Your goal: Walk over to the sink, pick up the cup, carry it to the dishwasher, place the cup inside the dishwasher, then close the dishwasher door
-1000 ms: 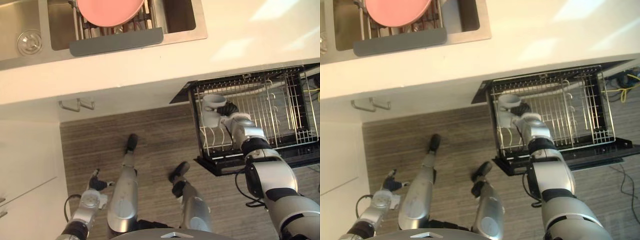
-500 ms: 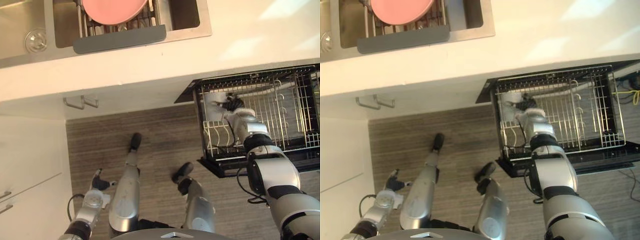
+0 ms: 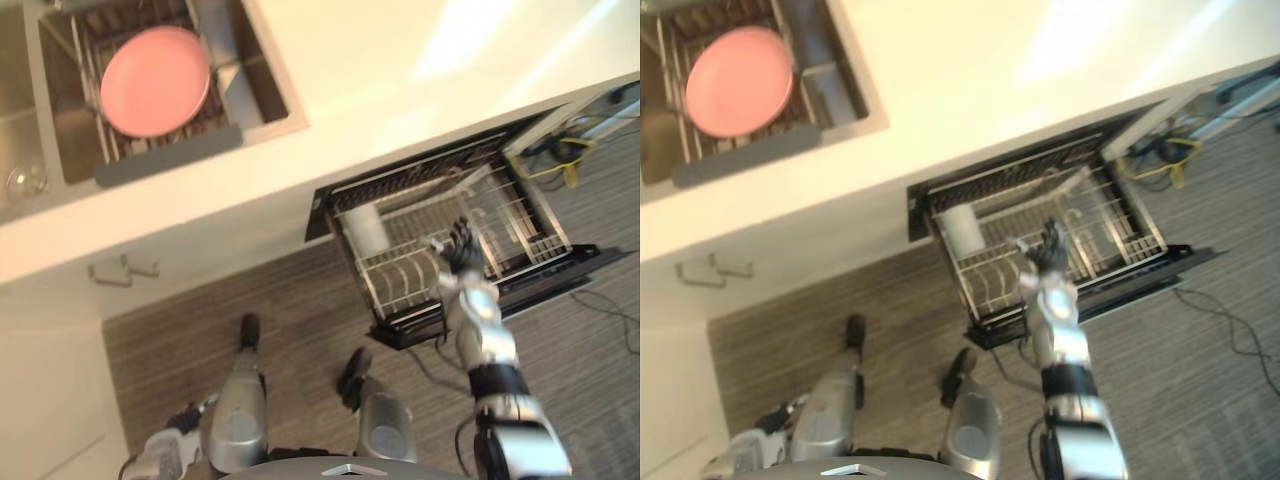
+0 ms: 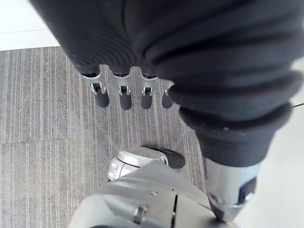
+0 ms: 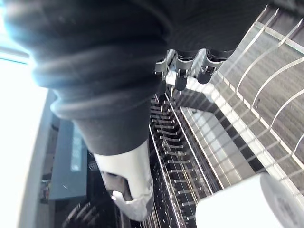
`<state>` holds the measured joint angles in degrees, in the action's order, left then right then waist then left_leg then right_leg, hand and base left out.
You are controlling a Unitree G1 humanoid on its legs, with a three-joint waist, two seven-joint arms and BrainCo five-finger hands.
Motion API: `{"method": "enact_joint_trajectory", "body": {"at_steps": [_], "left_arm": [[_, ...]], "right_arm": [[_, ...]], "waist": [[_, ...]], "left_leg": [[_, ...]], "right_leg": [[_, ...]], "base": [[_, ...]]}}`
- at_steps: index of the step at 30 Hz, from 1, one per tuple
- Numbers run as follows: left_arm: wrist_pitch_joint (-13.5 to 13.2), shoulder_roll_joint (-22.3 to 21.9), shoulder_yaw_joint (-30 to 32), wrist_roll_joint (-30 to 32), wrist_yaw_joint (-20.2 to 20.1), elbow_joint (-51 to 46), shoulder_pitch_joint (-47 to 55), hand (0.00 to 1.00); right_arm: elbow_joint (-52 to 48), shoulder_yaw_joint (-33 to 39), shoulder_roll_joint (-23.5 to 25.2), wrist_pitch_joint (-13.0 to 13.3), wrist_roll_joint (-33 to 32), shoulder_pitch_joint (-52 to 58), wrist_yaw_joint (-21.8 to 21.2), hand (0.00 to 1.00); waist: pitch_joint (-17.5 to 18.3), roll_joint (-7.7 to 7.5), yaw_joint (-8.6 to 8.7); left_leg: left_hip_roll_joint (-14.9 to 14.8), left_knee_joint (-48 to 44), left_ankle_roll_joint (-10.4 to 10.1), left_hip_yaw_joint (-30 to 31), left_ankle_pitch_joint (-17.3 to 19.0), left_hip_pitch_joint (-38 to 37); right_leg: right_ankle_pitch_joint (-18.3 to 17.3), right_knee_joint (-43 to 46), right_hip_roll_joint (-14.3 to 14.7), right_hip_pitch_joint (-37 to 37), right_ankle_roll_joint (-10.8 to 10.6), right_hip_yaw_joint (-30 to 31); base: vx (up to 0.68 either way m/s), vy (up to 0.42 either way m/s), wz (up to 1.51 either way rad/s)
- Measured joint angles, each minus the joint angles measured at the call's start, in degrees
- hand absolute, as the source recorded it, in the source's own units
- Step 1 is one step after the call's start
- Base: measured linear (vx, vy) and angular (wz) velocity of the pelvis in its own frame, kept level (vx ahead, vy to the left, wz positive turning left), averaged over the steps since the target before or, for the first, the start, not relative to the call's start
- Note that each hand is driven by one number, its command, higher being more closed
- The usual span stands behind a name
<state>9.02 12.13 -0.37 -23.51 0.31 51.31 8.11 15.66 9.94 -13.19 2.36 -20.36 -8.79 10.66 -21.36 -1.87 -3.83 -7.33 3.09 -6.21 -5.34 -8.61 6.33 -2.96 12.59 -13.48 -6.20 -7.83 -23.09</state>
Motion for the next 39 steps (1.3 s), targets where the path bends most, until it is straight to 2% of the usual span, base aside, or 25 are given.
{"method": "enact_joint_trajectory", "body": {"at_steps": [1, 3, 5, 7, 8, 11, 13, 16, 18, 20, 21, 22, 23, 24, 25, 26, 28, 32, 33, 34, 35, 36, 37, 38, 39], "left_arm": [[1.1, -0.5, 0.4, 0.0, 0.0, 0.5, 1.1, 0.0], [4.3, -0.6, 0.7, -0.1, -0.8, 1.9, 2.2, 0.0], [9.0, -1.6, 2.9, -3.0, -1.0, 4.2, 2.9, 0.0], [11.7, -2.0, 4.4, -5.1, -1.0, 5.2, 3.0, 0.0], [12.2, -2.1, 4.5, -5.3, -1.1, 5.7, 3.1, 0.0], [12.1, -2.6, 4.9, -6.8, -0.5, 6.1, 3.6, 0.0], [11.3, -3.2, 5.1, -8.9, 1.9, 6.2, 4.5, 0.0], [9.7, -4.4, 6.3, -9.4, 5.2, 6.2, 5.0, 0.0], [8.6, -5.2, 7.6, -8.9, 6.5, 6.2, 5.1, 0.0], [7.6, -5.6, 8.4, -7.3, 7.5, 6.1, 5.1, 0.0], [7.3, -5.7, 9.0, -5.5, 8.1, 6.0, 4.9, 0.0], [7.3, -5.7, 9.1, -4.0, 8.3, 6.1, 4.5, 0.0], [7.4, -6.0, 9.1, -2.2, 8.2, 6.2, 4.0, 0.0], [7.4, -6.4, 9.1, -0.5, 8.1, 6.2, 3.5, 0.0], [7.5, -6.7, 9.0, 0.3, 8.0, 6.2, 3.3, 0.0], [7.8, -7.1, 8.1, 2.3, 7.3, 5.8, 2.8, 0.0], [7.8, -6.8, 7.3, 4.4, 6.2, 5.7, 2.8, 0.0], [7.7, -5.7, 4.0, 8.8, 3.0, 6.0, 2.8, 0.0], [7.5, -5.0, 2.3, 10.2, 1.8, 6.3, 2.6, 0.0], [6.8, -4.1, 0.4, 10.9, 0.5, 6.8, 2.0, 0.0], [6.4, -3.9, -0.6, 11.6, 0.3, 7.0, 1.5, 0.0], [5.4, -3.6, -2.9, 13.4, 0.3, 7.9, 0.8, 0.0], [5.2, -2.9, -5.1, 15.0, 0.3, 8.1, -0.3, 0.0], [5.1, -2.5, -6.2, 15.7, 0.2, 8.1, -0.7, 0.0], [4.7, -1.9, -8.0, 16.6, -0.3, 7.8, -1.6, 0.0]], "right_arm": [[-2.5, 0.4, 1.2, 0.6, -0.1, 3.4, -0.6, 0.0], [-6.9, 0.4, 2.8, 1.4, -0.7, 7.1, -2.4, 0.0], [-13.2, -0.1, 5.2, 1.5, -3.0, 10.2, -5.9, 0.0], [-17.6, -1.0, 6.8, 1.5, -4.9, 11.4, -8.3, 0.0], [-18.9, -1.4, 7.2, 1.6, -5.5, 11.6, -9.2, 0.0], [-23.3, -3.6, 8.3, 2.6, -7.8, 12.2, -13.0, 0.0], [-24.3, -4.3, 8.0, 3.1, -9.7, 13.3, -16.8, 0.0], [-24.5, -4.3, 7.7, 3.7, -9.8, 13.6, -20.4, 0.0], [-26.1, -4.4, 7.2, 3.8, -11.0, 13.7, -20.6, 0.0], [-26.8, -4.5, 6.3, 4.8, -11.6, 13.5, -20.5, 0.0], [-27.2, -4.2, 5.7, 4.9, -12.0, 13.5, -20.4, 0.0], [-29.2, -3.4, 5.2, 5.0, -12.1, 13.7, -20.2, 0.0], [-30.6, -2.2, 4.3, 5.4, -12.6, 13.8, -19.9, 0.0], [-30.8, -1.0, 3.2, 6.0, -13.5, 13.7, -19.8, 0.0], [-30.7, -0.1, 2.7, 6.2, -13.7, 13.8, -19.7, 0.0], [-30.5, 1.5, 1.7, 6.2, -14.1, 13.8, -19.2, 0.0], [-30.6, 1.7, 1.8, 6.2, -14.1, 14.5, -19.3, 0.0], [-30.6, 2.8, 1.8, 6.2, -14.2, 15.7, -18.5, 0.0], [-30.6, 3.8, 2.0, 6.4, -14.2, 16.0, -17.5, 0.0], [-30.6, 4.5, 2.0, 6.8, -14.2, 16.1, -17.0, 0.0], [-30.6, 4.7, 1.8, 7.0, -14.2, 16.2, -16.4, 0.0], [-30.5, 4.9, 1.7, 7.8, -14.2, 16.7, -15.0, 0.0], [-30.6, 4.7, 1.7, 8.1, -14.2, 16.8, -13.8, 0.0], [-30.6, 4.6, 1.7, 8.5, -14.2, 16.8, -13.2, 0.0], [-30.6, 4.1, 1.9, 9.3, -14.2, 16.8, -12.6, 0.0]], "waist": [[1.6, -0.09, 0.79], [4.9, 0.02, 1.29], [8.1, 0.47, 2.2], [9.7, 0.8, 2.21], [10.3, 0.88, 2.25], [11.6, 1.6, 2.37], [12.3, 2.43, 2.71], [13.1, 3.39, 2.74], [13.2, 3.81, 2.77], [13.4, 3.74, 3.11], [13.9, 3.26, 3.55], [14.5, 3.43, 4.65], [14.5, 3.54, 5.75], [14.7, 4.28, 6.11], [14.9, 4.82, 6.34], [15.0, 5.65, 6.16], [15.0, 5.38, 6.51], [15.3, 4.3, 8.42], [15.3, 3.81, 8.68], [15.0, 3.24, 8.61], [15.1, 3.26, 8.68], [15.1, 3.3, 8.77], [15.0, 3.21, 8.58], [14.9, 3.05, 8.47], [14.9, 2.41, 8.12]], "left_leg": [[0.0, 0.0, 0.0, -1.1, 0.5, -1.5], [-0.2, 0.0, -0.2, -2.5, 1.5, -3.6], [-0.6, -0.2, -0.4, -3.7, 2.6, -6.4], [-1.1, -1.2, -0.7, -4.9, 3.7, -7.7], [-1.5, -2.1, -0.7, -5.3, 4.6, -7.7], [-3.2, -7.6, -0.8, -6.4, 8.3, -7.3], [-4.1, -10.9, -0.5, -6.5, 10.6, -7.2], [-4.0, -12.8, 0.0, -6.4, 11.7, -7.2], [-3.6, -13.8, 0.4, -6.9, 11.8, -6.9], [-3.3, -14.1, 3.4, -10.8, 11.8, -6.8], [-4.1, -14.1, 7.9, -17.0, 13.2, -7.2], [-6.8, -15.5, 8.5, -25.4, 13.5, -7.3], [-8.7, -17.0, 8.4, -30.2, 13.2, -7.1], [-9.8, -18.1, 8.7, -33.4, 12.0, -6.9], [-9.7, -18.2, 7.5, -33.8, 11.3, -7.1], [-8.0, -17.0, 4.0, -33.1, 10.7, -7.3], [-5.0, -13.6, 3.9, -33.0, 9.9, -7.5], [2.0, -1.1, 4.4, -31.9, 3.9, -9.7], [3.7, 1.8, 4.7, -30.8, 2.7, -10.6], [4.4, 1.8, 5.2, -29.9, 3.0, -10.4], [4.7, 1.8, 5.4, -29.1, 3.2, -10.1], [5.0, 1.8, 5.7, -27.5, 3.5, -10.0], [4.9, 1.8, 6.1, -26.0, 3.7, -9.9], [4.8, 1.8, 6.3, -25.4, 3.8, -9.7], [4.7, 1.8, 6.8, -24.1, 4.2, -9.5]], "right_leg": [[0.4, -1.5, 0.2, 2.0, -0.3, 0.1], [1.4, -4.2, 0.9, 4.3, -0.5, 0.6], [2.5, -7.7, 1.8, 8.1, -0.6, 1.0], [3.0, -9.3, 2.5, 9.7, -0.5, 2.2], [3.1, -9.8, 2.8, 10.1, -0.4, 2.4], [3.4, -11.1, 4.1, 11.7, 0.2, 3.9], [2.7, -11.2, 4.6, 13.5, 0.1, 4.0], [2.5, -11.1, 4.3, 14.6, -0.1, 3.7], [2.4, -10.9, 3.7, 15.1, -0.3, 3.3], [2.4, -10.9, 2.5, 16.3, -0.3, 1.4], [2.9, -11.2, 1.5, 17.1, -0.9, -0.3], [3.4, -12.1, 0.9, 18.3, -1.4, -3.4], [3.4, -12.1, 0.3, 18.7, -1.5, -5.8], [3.1, -11.6, -0.4, 19.0, -2.0, -7.6], [2.8, -11.1, -0.7, 19.2, -2.5, -8.5], [2.4, -10.0, -2.2, 19.1, -3.6, -9.3], [2.6, -9.7, -4.2, 18.9, -4.3, -9.8], [2.5, -8.0, -7.4, 17.8, -5.7, -12.5], [1.3, -5.5, -9.0, 17.3, -5.8, -13.7], [0.8, -2.2, -10.7, 16.9, -5.8, -14.0], [0.9, 0.0, -11.4, 16.4, -5.6, -13.8], [1.7, 5.6, -13.0, 15.0, -4.2, -13.1], [3.6, 12.3, -14.5, 12.2, -0.6, -11.2], [5.2, 15.7, -15.2, 10.5, 1.8, -10.0], [8.9, 21.1, -16.2, 7.2, 7.0, -7.7]], "base": [[0.11, -0.014, -0.18], [0.11, -0.019, -0.27], [0.09, -0.023, -0.26], [0.03, -0.018, -0.28], [-0.01, -0.031, -0.37], [-0.03, -0.038, -0.3], [-0.03, -0.024, -0.08], [0.0, 0.012, 0.06], [0.01, 0.041, 0.24], [0.01, 0.044, 0.48], [0.06, 0.02, 0.91], [0.11, 0.038, 1.18], [0.12, 0.059, 1.23], [0.09, 0.094, 0.94], [0.05, 0.151, 0.74], [0.04, 0.153, 0.47], [0.01, 0.167, 0.28], [0.02, 0.132, 0.36], [0.04, 0.108, 0.49], [0.04, 0.106, 0.5], [0.04, 0.08, 0.59], [0.03, 0.085, 0.68], [0.05, 0.102, 0.7], [0.08, 0.127, 0.63], [0.14, 0.108, 0.59]]}}
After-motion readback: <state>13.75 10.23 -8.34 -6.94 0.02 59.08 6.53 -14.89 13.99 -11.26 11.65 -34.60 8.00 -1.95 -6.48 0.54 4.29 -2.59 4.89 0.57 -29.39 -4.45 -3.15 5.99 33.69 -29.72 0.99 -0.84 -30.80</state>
